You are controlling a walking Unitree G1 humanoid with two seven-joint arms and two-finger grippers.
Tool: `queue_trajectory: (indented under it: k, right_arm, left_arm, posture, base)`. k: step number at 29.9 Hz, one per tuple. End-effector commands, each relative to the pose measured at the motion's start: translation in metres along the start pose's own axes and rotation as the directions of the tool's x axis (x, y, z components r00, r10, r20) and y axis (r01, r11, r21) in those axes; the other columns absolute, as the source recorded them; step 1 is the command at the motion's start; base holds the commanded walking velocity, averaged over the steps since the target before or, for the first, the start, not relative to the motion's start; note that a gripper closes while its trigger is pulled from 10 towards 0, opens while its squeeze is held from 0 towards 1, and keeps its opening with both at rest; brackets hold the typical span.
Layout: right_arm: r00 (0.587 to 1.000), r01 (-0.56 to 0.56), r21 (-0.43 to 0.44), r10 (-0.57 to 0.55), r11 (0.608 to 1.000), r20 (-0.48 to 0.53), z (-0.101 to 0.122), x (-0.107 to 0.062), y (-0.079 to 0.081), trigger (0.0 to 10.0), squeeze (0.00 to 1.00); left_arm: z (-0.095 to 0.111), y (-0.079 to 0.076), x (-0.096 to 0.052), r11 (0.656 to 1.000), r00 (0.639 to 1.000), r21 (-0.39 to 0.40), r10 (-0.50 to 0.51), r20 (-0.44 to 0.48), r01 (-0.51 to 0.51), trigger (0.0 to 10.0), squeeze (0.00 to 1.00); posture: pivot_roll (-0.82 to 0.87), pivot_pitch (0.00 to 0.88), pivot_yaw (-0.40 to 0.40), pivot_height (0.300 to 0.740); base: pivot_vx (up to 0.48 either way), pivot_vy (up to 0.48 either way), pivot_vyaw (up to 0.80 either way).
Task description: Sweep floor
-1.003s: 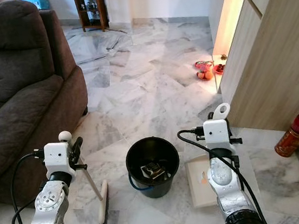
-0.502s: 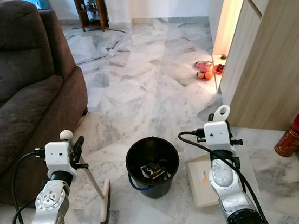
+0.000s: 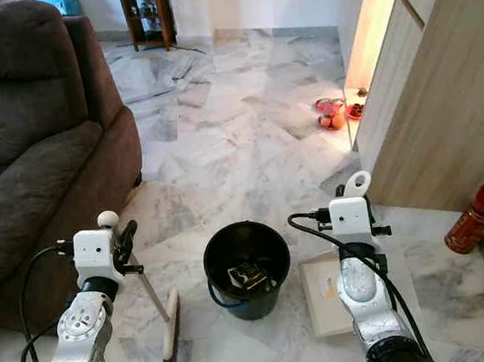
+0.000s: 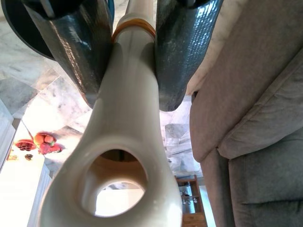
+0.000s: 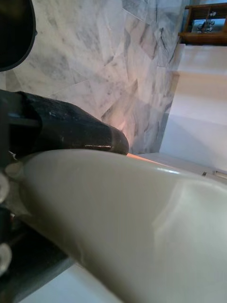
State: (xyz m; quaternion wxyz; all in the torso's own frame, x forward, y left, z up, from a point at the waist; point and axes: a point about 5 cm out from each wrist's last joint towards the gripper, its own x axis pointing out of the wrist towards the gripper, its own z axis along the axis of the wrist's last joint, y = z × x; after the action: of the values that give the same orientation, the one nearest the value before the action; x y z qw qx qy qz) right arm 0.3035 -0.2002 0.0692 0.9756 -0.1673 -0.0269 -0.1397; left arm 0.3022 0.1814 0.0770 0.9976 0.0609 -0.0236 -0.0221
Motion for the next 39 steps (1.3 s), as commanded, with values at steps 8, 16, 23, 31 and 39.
queue_trajectory:
  k: [8, 16, 23, 31, 39]
  right_arm:
    - [0.998, 0.011, 0.007, -0.012, 1.0, 0.062, 0.011, 0.0076, -0.0017, 10.0, 0.0]
    - [0.998, 0.018, 0.003, -0.018, 1.0, 0.059, 0.0099, 0.0071, -0.0033, 10.0, 0.0]
    - [0.998, 0.023, 0.003, -0.023, 1.0, 0.057, 0.0088, 0.0067, -0.0038, 10.0, 0.0]
    - [0.998, 0.023, 0.002, -0.023, 1.0, 0.052, 0.0078, 0.0065, -0.0036, 10.0, 0.0]
    - [0.999, 0.022, 0.005, -0.022, 1.0, 0.048, 0.0072, 0.0066, -0.0029, 10.0, 0.0]
  left_arm:
    - [0.0122, -0.0005, 0.0046, 1.0, 0.998, 0.01, -0.012, 0.059, 0.011, 10.0, 0.0]
    - [0.0119, -0.0006, 0.0038, 1.0, 0.998, 0.009, -0.011, 0.058, 0.011, 10.0, 0.0]
    - [0.0116, 0.0003, 0.0034, 1.0, 0.998, 0.01, -0.008, 0.056, 0.008, 10.0, 0.0]
    - [0.0114, 0.0018, 0.0032, 1.0, 0.998, 0.012, -0.005, 0.056, 0.005, 10.0, 0.0]
    - [0.0116, 0.0017, 0.0035, 1.0, 0.998, 0.012, -0.006, 0.056, 0.005, 10.0, 0.0]
  posture:
    - [0.0, 0.0, -0.004, 0.74]
    - [0.0, 0.0, -0.005, 0.74]
    - [0.0, 0.0, -0.005, 0.74]
    - [0.0, 0.0, -0.004, 0.74]
    - [0.0, 0.0, -0.004, 0.74]
  base:
    - [0.0, 0.0, 0.0]
    - [0.0, 0.0, 0.0]
    - [0.0, 0.0, 0.0]
    - [0.0, 0.0, 0.0]
    - [0.0, 0.0, 0.0]
